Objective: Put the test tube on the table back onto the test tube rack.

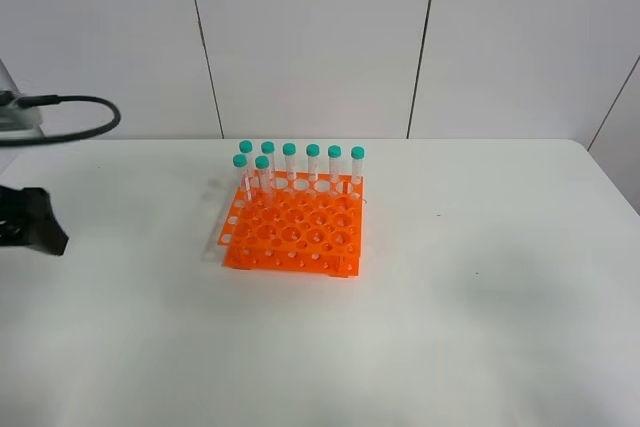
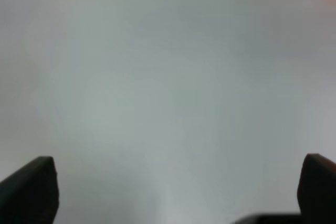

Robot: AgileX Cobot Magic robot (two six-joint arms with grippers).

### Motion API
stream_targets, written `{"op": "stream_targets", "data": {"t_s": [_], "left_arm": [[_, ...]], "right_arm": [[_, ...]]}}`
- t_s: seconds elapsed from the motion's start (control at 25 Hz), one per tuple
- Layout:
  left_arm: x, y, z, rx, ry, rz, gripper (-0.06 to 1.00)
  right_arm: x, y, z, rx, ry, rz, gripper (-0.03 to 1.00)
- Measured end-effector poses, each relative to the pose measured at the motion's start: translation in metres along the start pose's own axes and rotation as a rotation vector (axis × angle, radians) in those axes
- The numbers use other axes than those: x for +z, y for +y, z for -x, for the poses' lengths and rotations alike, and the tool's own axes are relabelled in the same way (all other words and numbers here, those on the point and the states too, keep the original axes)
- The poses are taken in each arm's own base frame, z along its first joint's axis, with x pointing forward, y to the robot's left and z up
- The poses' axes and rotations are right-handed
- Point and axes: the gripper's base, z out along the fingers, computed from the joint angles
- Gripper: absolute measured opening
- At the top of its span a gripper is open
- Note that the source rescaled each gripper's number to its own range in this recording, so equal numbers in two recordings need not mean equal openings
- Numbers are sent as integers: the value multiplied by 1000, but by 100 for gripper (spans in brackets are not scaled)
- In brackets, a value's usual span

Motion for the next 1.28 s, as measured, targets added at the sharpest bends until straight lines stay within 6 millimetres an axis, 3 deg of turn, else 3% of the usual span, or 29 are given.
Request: {"op": "stream_targets", "data": {"t_s": [0.04,0.08,0.12,0.28,0.44,0.64,1.28], "left_arm": [[-6,0,-13,2,-16,0,100],[-21,-1,-41,9,-64,7,100],[-22,0,-56,12,-73,13,100],[-31,0,-104,22,-187,20,100],[-37,2,-139,40,-282,49,100],[-52,1,-158,45,-432,54,100],[-72,0,-196,88,-708,23,100]], "right_arm": [[0,0,0,0,0,0,100],[0,0,0,0,0,0,100],[0,0,0,0,0,0,100],[0,0,0,0,0,0,100],[0,0,0,0,0,0,100],[0,0,0,0,0,0,100],[0,0,0,0,0,0,100]]}}
